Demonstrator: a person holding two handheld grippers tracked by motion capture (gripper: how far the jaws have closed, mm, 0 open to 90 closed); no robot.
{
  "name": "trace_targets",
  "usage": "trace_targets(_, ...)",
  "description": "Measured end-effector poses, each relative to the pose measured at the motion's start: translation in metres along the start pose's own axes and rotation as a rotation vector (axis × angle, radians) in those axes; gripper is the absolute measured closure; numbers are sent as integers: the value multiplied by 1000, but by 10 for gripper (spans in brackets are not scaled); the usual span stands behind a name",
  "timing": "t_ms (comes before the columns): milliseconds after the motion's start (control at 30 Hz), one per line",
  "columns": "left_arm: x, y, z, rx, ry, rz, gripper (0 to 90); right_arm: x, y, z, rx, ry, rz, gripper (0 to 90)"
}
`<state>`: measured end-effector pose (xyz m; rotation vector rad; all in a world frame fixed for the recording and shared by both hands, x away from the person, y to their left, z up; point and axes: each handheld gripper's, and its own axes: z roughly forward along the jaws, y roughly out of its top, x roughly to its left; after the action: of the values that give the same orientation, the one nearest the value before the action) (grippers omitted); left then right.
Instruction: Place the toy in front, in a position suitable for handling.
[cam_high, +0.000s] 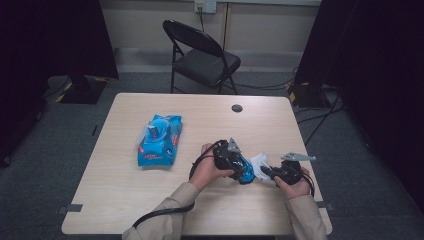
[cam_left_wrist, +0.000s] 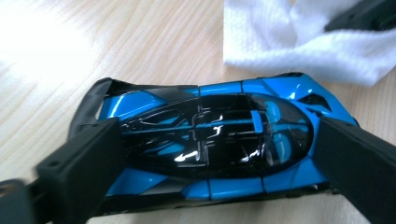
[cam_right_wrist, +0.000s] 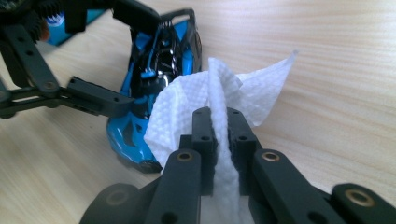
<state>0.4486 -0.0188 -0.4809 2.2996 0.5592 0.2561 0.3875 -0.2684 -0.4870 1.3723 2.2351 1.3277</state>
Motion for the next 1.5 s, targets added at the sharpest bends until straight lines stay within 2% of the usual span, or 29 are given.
trace_targets(133,2,1,-8,-18,-49,-15,176,1,3,-7,-29,1,11,851)
trace_targets(233,1,1,-17,-18,-58,-5,161,5,7,-13,-66,15,25,851)
trace_targets(433,3,-4,-42,-45,-76,-18,159,25,21,-16,-96,42,-26,851)
trace_targets(667,6,-24,-64,-62,-78,-56,168,51,32,-8,-94,90,-87,850)
trace_targets(833,6,-37,-75,-63,-80,-79,169,63,36,5,-74,119,-115,845)
trace_targets(1067,8,-62,-92,-67,-63,-103,181,80,39,29,-38,169,-165,845)
trace_targets(1200,10,-75,-103,-72,-53,-126,184,94,41,43,-15,206,-201,843)
trace_targets(1367,13,-92,-115,-65,-37,-156,189,116,38,67,40,243,-259,840)
trace_targets(1500,15,-106,-125,-58,-27,-167,199,127,36,84,67,256,-293,835)
